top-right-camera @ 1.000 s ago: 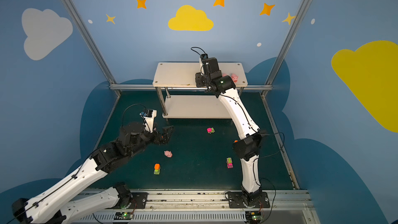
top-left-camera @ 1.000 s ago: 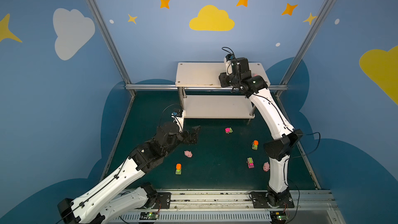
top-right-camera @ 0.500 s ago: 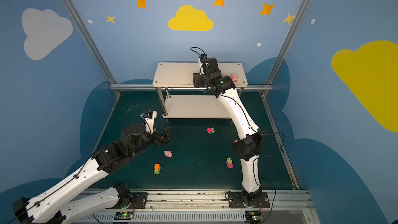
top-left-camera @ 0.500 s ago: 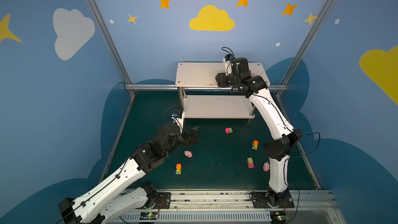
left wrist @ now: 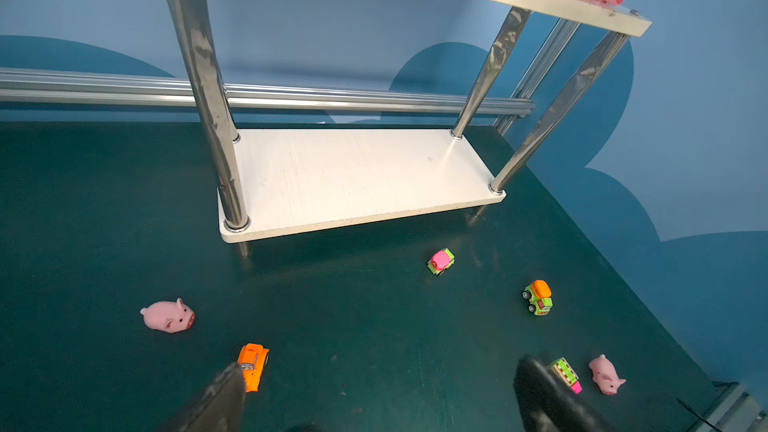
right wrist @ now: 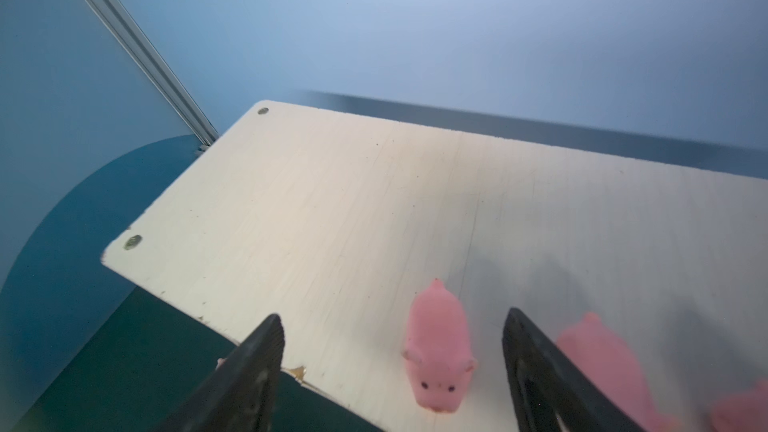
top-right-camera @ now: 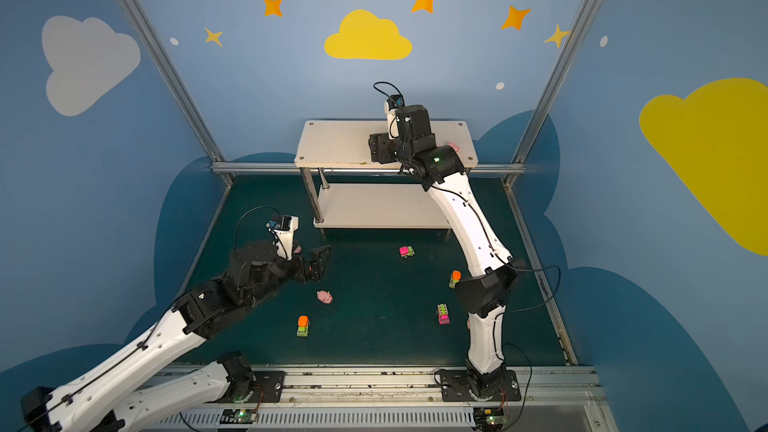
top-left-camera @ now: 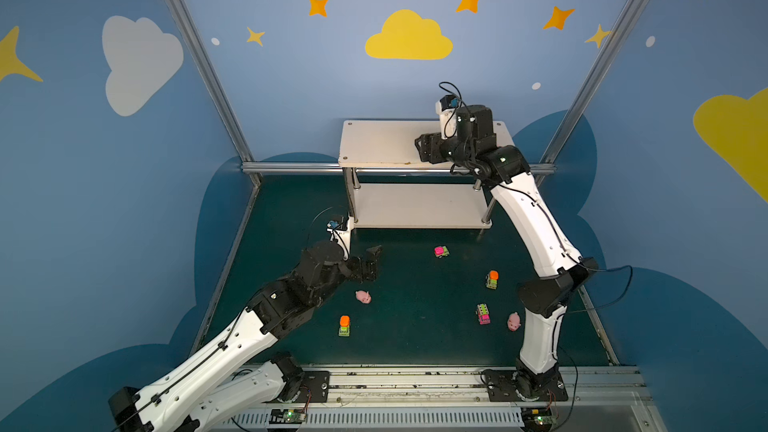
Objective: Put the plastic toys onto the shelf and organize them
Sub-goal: 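Lower the pig beside the row of pigs and open the right gripper, then move the right gripper back down toward the toys on the table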
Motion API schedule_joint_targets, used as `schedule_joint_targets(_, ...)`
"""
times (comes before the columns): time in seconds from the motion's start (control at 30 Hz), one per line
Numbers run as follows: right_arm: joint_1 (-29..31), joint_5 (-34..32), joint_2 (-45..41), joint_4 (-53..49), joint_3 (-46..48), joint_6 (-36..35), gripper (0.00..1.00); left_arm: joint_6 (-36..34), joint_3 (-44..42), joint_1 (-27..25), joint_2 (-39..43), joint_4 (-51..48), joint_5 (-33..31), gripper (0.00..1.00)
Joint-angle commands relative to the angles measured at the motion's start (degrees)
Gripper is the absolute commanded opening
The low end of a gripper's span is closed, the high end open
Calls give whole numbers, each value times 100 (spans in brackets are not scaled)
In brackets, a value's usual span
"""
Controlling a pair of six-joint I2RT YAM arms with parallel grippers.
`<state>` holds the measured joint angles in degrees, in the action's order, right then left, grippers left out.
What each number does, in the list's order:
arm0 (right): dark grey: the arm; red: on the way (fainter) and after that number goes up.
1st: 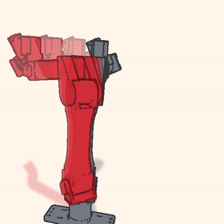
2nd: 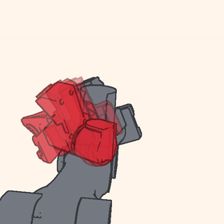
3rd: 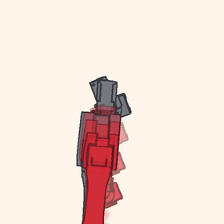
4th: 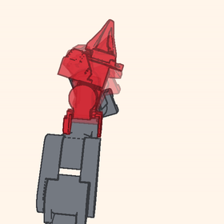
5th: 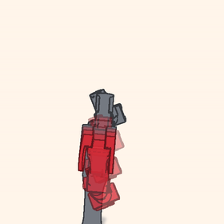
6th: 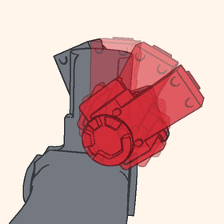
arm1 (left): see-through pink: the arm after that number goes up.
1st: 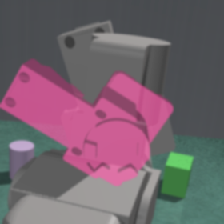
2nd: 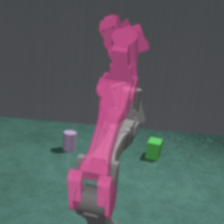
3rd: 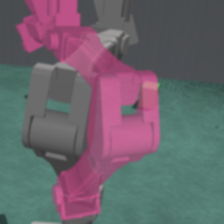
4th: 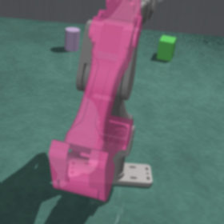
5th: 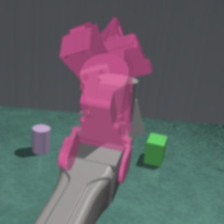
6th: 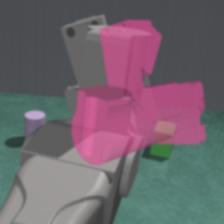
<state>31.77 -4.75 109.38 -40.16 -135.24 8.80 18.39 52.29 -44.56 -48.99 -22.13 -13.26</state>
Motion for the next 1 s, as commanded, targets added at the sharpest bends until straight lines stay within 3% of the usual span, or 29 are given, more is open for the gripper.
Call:
schedule_joint_targets(0.0,42,25,-489,348,228,-57,82,129,-113,-4,133,-143,-107,100)
schedule_joint_targets(0.13,115,49,-1083,585,972,-4,83,280,-255,-10,286,-219,-137,100)
schedule_joint_targets(0.47,664,-169,-3128,1743,4321,264,83,740,-875,-16,804,-543,-208,100)
schedule_joint_targets(0.67,1032,32,-3982,2008,5943,511,83,1057,-1455,-18,1051,-661,-193,100)
schedule_joint_targets(0.83,1221,358,-4346,2491,7198,930,83,1348,-1883,-18,1190,-637,-188,100)
schedule_joint_targets(0.97,1454,661,-4167,3054,8025,1291,82,1551,-2122,-16,1234,-679,-218,100)
